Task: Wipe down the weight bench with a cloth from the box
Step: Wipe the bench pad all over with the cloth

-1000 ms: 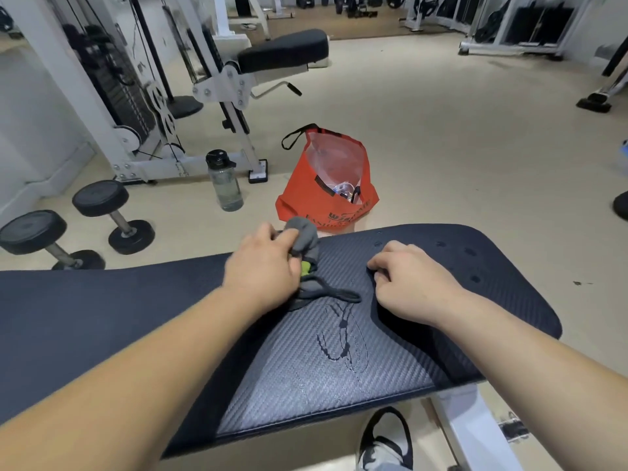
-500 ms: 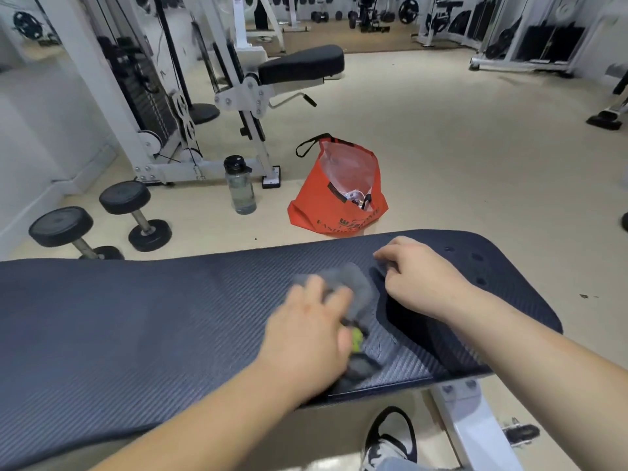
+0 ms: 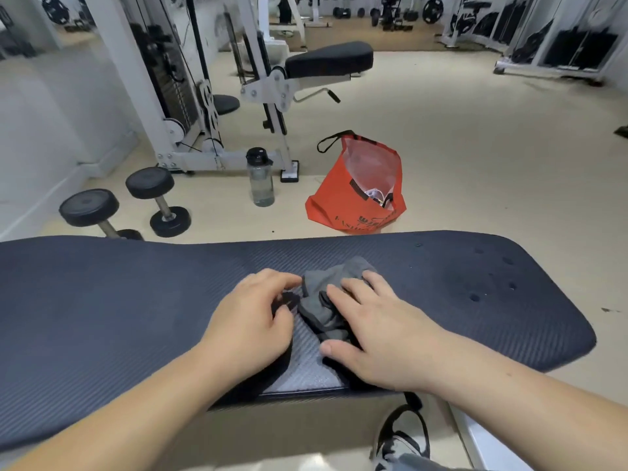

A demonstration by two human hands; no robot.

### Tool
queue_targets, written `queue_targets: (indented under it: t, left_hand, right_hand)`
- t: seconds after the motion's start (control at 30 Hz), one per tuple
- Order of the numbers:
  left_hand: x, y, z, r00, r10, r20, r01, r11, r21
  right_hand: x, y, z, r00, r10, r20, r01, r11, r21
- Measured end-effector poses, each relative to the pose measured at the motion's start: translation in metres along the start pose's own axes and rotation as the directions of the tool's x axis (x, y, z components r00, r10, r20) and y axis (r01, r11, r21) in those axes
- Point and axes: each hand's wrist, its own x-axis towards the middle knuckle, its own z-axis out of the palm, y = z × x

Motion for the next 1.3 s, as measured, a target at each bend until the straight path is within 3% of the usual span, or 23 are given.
queue_targets:
  t: [0.1,0.23,0.3,0.4,0.5,0.57,0.67,0.73,0.83,0.9,0.93,1.13,1.23,1.3]
  left_hand:
    - [0.009,0.007,0.009,0.996,0.078,0.034,-0.082,0.987,0.138]
    - [0.013,0.006,0.008,0.992,0.119,0.042,-0.126,0.966,0.224]
    - [0.012,0.0,0.006,0.996,0.085,0.029,-0.089,0.972,0.217]
    - [0.014,-0.002,0.006,0.998,0.06,0.029,-0.064,0.975,0.211]
    - [0.015,0.003,0.008,0.996,0.067,0.052,-0.076,0.979,0.192]
    - [0.017,0.007,0.01,0.996,0.074,0.056,-0.083,0.98,0.18]
    - [0.019,0.013,0.014,0.995,0.077,0.065,-0.087,0.982,0.168]
    - [0.02,0.018,0.017,0.993,0.099,0.064,-0.107,0.983,0.151]
    - [0.018,0.025,0.023,0.983,0.174,0.062,-0.18,0.977,0.117]
    - [0.017,0.033,0.025,0.973,0.218,0.08,-0.224,0.972,0.074]
    - [0.017,0.037,0.026,0.968,0.235,0.088,-0.24,0.97,0.048]
    - [0.018,0.049,0.032,0.959,0.256,0.124,-0.257,0.966,-0.004]
    - [0.015,0.053,0.032,0.948,0.268,0.174,-0.27,0.963,-0.012]
    - [0.012,0.062,0.031,0.931,0.27,0.243,-0.272,0.962,-0.027]
  right_hand:
    - [0.013,0.018,0.004,0.994,0.009,-0.11,-0.013,0.999,-0.033]
    - [0.034,0.064,-0.005,0.932,0.306,-0.193,-0.315,0.949,-0.017]
    - [0.033,0.063,-0.007,0.909,0.359,-0.21,-0.38,0.923,-0.067]
    - [0.016,0.028,0.003,0.97,0.161,-0.183,-0.195,0.963,-0.185]
    - [0.009,0.012,0.012,0.984,-0.06,-0.168,0.033,0.987,-0.155]
    - [0.017,0.03,0.01,0.98,-0.022,-0.199,-0.002,0.993,-0.118]
    - [0.024,0.061,0.001,0.937,0.227,-0.266,-0.268,0.955,-0.13]
    - [0.022,0.066,-0.001,0.919,0.299,-0.257,-0.342,0.928,-0.145]
    - [0.009,0.045,-0.001,0.987,0.093,-0.129,-0.113,0.982,-0.153]
    - [0.0,0.035,0.002,0.991,-0.102,-0.087,0.093,0.99,-0.104]
    - [-0.001,0.037,0.002,0.986,-0.131,-0.1,0.124,0.99,-0.072]
    - [0.0,0.069,-0.005,0.929,0.261,-0.263,-0.272,0.962,-0.009]
    - [0.0,0.06,-0.006,0.977,0.128,-0.168,-0.122,0.991,0.049]
    - [-0.005,0.057,-0.011,0.998,-0.022,-0.065,0.038,0.967,0.253]
